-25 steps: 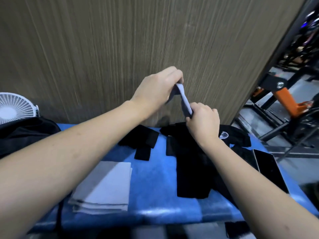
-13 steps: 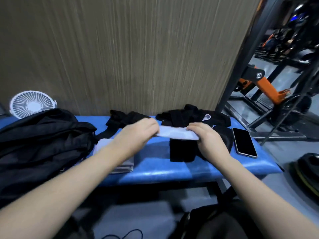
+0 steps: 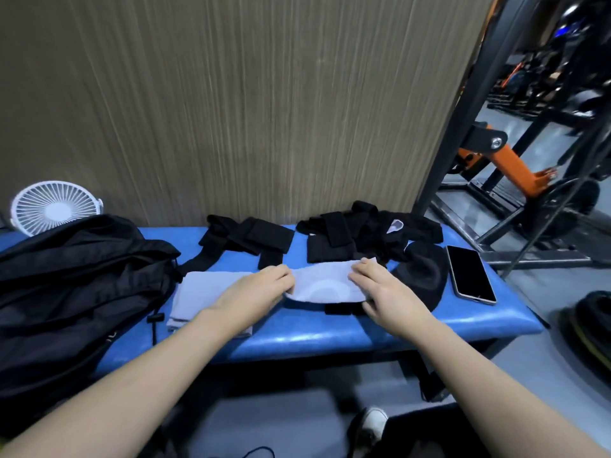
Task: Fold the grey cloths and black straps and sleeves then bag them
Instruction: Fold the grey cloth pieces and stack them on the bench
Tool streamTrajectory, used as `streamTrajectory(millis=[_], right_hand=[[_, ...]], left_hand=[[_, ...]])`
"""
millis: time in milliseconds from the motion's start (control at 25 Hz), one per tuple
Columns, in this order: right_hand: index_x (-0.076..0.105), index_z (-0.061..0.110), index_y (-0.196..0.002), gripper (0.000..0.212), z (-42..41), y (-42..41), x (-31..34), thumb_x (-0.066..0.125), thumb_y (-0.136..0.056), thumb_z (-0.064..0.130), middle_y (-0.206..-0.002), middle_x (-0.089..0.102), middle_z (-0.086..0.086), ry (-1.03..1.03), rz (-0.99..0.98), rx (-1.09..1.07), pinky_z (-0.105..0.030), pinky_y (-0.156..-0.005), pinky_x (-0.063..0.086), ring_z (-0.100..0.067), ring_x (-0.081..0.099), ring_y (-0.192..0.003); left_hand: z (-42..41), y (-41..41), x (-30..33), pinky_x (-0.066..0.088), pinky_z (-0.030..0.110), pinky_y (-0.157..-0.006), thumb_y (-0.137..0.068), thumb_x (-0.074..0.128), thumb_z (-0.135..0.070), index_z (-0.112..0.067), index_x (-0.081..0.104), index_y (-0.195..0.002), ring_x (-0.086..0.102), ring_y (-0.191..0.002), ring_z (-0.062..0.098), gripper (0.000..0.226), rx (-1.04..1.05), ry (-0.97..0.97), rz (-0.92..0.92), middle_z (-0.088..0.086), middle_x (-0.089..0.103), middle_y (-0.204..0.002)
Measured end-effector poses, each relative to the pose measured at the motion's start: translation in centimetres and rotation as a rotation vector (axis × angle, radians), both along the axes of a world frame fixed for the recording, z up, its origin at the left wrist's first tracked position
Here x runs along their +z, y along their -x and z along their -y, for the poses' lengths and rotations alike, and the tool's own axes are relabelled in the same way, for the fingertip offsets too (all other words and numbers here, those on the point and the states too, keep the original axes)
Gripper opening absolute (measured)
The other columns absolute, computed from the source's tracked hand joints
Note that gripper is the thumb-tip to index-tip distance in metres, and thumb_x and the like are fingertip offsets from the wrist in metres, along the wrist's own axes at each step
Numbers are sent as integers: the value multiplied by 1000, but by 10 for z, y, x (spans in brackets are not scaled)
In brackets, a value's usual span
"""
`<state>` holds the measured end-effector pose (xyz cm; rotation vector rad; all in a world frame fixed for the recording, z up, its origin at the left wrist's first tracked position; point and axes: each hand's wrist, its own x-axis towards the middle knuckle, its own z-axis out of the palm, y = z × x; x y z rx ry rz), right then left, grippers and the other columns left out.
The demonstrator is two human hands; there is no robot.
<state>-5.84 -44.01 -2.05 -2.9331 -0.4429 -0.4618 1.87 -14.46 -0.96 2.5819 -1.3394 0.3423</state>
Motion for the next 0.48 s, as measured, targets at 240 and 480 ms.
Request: streamTrajectory(millis=[240,480], right_hand=[[59,15,-137,68,9,10,-19,54,-86,59,-148,50,1,-67,-216,9,-38,-118,35,-20,45,-139],[51,23,-144,63,-10,8,-7,39,-95,59,-154,43,2,-58,-36,-81,-43,-120,28,-20,33,-147]], left_hand=[[-2,7,-15,37,28,-91,-90,44,-65,-33,63,-90,54,-86,8,37,32,-3,-22,-16,57,-99],[9,8,-12,17,32,-120,-90,26,-71,-33,43,-147,38,-141,12,70,201,-50,-101,-12,41,-153]])
